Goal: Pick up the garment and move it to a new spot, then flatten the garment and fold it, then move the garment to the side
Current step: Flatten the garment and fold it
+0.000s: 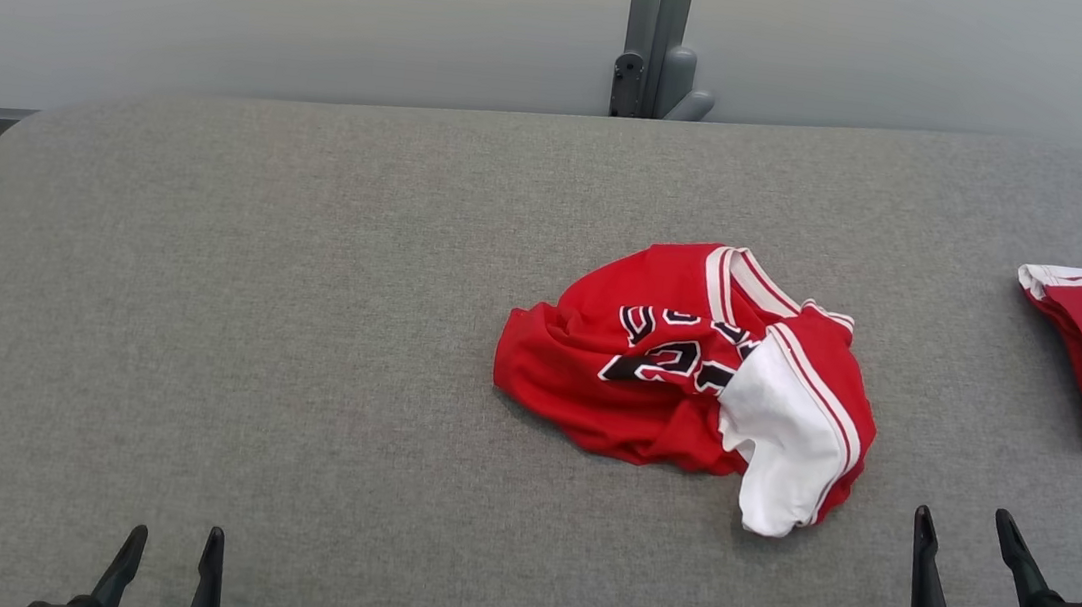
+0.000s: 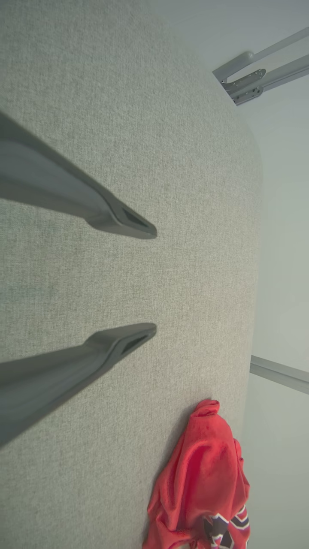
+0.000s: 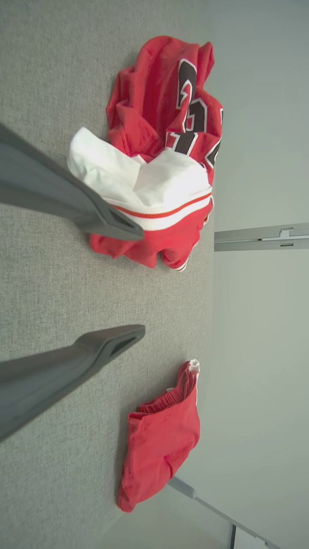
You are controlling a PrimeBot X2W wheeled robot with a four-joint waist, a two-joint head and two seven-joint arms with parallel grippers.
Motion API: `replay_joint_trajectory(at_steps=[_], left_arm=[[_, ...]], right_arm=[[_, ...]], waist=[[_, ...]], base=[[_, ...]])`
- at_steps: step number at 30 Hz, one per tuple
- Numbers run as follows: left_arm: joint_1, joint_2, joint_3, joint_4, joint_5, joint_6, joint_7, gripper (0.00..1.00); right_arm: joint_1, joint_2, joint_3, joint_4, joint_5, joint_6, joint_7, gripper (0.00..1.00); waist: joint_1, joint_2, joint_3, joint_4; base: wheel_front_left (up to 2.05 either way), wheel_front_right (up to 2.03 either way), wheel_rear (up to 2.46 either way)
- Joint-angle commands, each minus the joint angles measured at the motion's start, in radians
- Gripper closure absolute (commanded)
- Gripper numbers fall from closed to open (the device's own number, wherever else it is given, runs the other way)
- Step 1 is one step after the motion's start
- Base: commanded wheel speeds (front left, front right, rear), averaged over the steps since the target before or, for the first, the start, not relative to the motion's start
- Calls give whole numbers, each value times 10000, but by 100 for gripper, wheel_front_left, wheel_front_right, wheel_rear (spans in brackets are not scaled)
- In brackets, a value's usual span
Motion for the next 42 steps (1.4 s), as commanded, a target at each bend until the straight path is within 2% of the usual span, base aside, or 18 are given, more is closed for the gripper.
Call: replay_joint_trajectory(at_steps=[1, 7, 13, 18, 27, 34, 42], left_arm=[[115, -40, 67, -45, 88, -24, -24, 0], [-374, -67, -205, -619, 177, -41, -24, 0], [-1439, 331, -1432, -1266, 56, -35, -24, 0], [-2740, 769, -2987, -1376, -229, -36, 107, 0], [-4496, 1029, -4709, -892, -715, -36, 399, 0], [-5003, 1059, -5180, -134, -1119, -35, 403, 0], [-5517, 880, -5265, 1069, -1669, -24, 874, 0]], right_arm=[[-92, -30, 38, 24, 101, -19, -30, 0], [-272, -31, 200, 26, 128, -19, -30, 0], [-572, -30, 335, -139, 47, -19, -30, 0], [-852, -31, 468, -224, 129, -19, -30, 0], [-1184, -20, 657, -307, 486, -18, -30, 0], [-1070, -16, 604, -269, 795, -19, -30, 0], [-1204, -16, 680, -237, 1038, -19, -30, 0]], waist=[[0, 90, 29, -52], [0, 90, 206, -413], [0, 90, 493, -1153], [0, 90, 839, -2064], [0, 90, 1745, -4075], [0, 90, 2094, -5191], [0, 90, 2279, -5469]], base=[[0, 0, 0], [0, 0, 0], [0, 0, 0], [0, 0, 0], [0, 0, 0], [0, 0, 0], [0, 0, 0]])
